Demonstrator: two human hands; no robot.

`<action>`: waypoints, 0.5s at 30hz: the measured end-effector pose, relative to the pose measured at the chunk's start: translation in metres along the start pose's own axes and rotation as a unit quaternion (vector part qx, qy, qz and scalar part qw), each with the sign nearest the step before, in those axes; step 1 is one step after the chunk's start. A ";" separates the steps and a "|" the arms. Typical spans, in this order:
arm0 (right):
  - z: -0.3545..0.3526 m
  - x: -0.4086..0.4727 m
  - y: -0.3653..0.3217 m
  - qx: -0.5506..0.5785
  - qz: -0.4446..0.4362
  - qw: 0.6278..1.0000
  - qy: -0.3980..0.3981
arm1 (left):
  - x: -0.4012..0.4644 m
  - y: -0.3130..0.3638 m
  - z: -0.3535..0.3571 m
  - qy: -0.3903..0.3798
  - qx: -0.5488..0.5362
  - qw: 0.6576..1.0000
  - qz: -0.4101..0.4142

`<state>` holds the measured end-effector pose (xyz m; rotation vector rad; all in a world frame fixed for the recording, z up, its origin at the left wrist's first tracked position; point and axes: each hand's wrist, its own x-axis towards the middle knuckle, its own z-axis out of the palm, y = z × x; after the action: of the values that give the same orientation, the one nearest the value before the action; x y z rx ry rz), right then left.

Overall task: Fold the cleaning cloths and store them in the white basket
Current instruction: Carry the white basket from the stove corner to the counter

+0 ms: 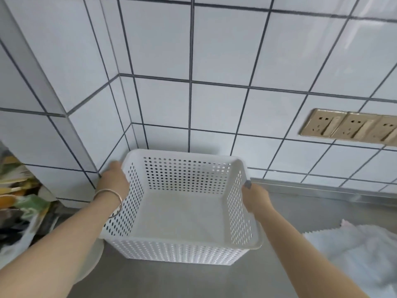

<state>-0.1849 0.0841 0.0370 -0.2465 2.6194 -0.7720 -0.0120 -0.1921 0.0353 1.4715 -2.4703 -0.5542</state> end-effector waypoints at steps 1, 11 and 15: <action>0.000 0.003 -0.001 0.006 0.006 1.000 0.001 | 0.003 0.002 0.001 0.001 0.008 1.000 0.001; 0.008 0.026 -0.007 0.027 0.015 0.999 0.024 | 0.033 0.013 0.013 0.010 0.064 0.997 0.038; 0.009 0.027 -0.013 0.039 0.032 0.998 0.033 | 0.039 0.015 0.012 -0.007 0.084 0.995 0.049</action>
<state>-0.2050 0.0618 0.0288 -0.1157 2.6381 -0.8727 -0.0468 -0.2175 0.0300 1.3971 -2.6403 -0.3454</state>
